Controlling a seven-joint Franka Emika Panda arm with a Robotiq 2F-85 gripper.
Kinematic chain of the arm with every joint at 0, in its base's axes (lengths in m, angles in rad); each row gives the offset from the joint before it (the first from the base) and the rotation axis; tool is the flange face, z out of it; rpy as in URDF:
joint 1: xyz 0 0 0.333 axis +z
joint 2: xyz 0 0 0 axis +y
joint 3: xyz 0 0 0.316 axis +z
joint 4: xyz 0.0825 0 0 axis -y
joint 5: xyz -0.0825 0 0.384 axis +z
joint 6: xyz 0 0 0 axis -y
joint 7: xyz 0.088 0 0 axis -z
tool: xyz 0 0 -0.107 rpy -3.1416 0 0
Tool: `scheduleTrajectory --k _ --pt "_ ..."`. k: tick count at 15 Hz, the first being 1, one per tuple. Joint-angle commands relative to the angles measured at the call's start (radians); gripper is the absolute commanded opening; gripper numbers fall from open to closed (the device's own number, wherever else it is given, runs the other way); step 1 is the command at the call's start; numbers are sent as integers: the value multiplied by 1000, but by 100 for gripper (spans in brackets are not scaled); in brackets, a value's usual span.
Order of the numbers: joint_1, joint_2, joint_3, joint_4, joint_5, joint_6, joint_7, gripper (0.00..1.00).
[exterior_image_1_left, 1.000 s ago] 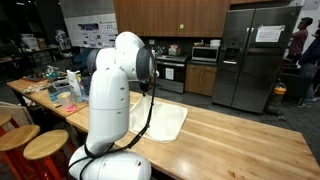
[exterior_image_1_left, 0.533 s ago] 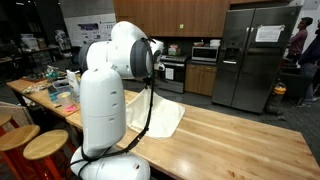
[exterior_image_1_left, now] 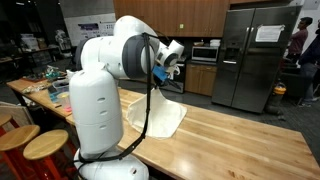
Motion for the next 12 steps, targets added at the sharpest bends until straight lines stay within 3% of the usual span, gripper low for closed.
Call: scheduleTrajectory --k 1,12 --pt "-64 -46 -56 -71 74 -19 -109 0" --pt "-217 55 -207 16 21 -146 -247 0"
